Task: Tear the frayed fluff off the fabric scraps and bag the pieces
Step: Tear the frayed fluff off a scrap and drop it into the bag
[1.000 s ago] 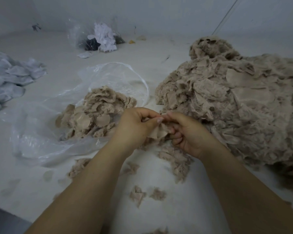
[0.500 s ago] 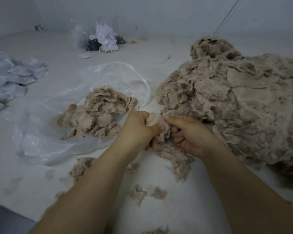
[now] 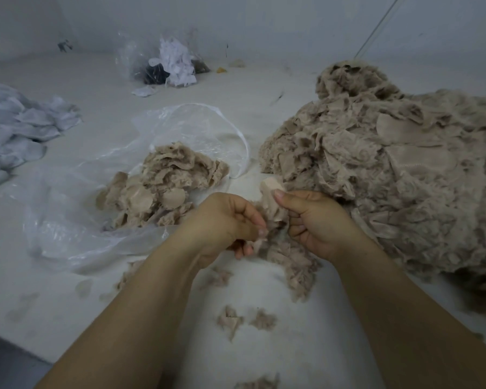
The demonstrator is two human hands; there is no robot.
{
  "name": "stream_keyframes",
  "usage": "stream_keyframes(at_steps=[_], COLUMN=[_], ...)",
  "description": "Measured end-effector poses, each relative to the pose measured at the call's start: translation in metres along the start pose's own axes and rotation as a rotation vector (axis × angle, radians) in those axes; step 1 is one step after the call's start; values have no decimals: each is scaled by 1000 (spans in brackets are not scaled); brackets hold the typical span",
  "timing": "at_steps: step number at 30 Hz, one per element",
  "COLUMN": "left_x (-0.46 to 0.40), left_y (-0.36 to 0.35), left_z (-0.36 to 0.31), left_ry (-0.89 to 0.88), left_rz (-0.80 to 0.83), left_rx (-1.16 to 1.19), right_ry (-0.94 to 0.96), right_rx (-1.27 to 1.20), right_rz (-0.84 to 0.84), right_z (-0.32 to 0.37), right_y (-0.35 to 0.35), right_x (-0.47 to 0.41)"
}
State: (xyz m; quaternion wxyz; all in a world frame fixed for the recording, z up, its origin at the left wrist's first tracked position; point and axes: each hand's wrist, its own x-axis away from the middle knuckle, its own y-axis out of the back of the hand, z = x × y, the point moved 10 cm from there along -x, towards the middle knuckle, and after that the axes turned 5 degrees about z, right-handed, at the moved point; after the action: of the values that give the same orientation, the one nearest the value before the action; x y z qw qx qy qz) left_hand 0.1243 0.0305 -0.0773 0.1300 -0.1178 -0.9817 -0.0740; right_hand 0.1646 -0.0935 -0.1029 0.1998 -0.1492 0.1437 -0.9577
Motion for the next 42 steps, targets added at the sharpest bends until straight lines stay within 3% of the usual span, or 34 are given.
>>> stream_keyframes(at_steps=[4,9,12,21,26,32,35,42], left_x=[13,-1,-4,-6,-11,-4,-5,-7], left_y=[-25,-9,-5,-12,-17,-33,-16,13], left_z=[7,-5,-8,1,7,11,7,-2], left_ry=[101,31,-21,43,-15,59,52,-90], left_rz=[298,-18,-128,-50,-167,97,-32,-292], left_rx=[-184,-154,-100,113,164,-38,-4,186], right_ry=[8,26,18,23,49,64,93,62], right_rx=[44,62,63,45,65,37,29,116], right_rz=[26,104,88,16,95,113,205,189], right_z=[2,5,5,3,6,5,9,6], right_y=[-4,-12,-10,-3,-10,-9,-20,-18], right_x=[2,4,5,1,3,0,4,5])
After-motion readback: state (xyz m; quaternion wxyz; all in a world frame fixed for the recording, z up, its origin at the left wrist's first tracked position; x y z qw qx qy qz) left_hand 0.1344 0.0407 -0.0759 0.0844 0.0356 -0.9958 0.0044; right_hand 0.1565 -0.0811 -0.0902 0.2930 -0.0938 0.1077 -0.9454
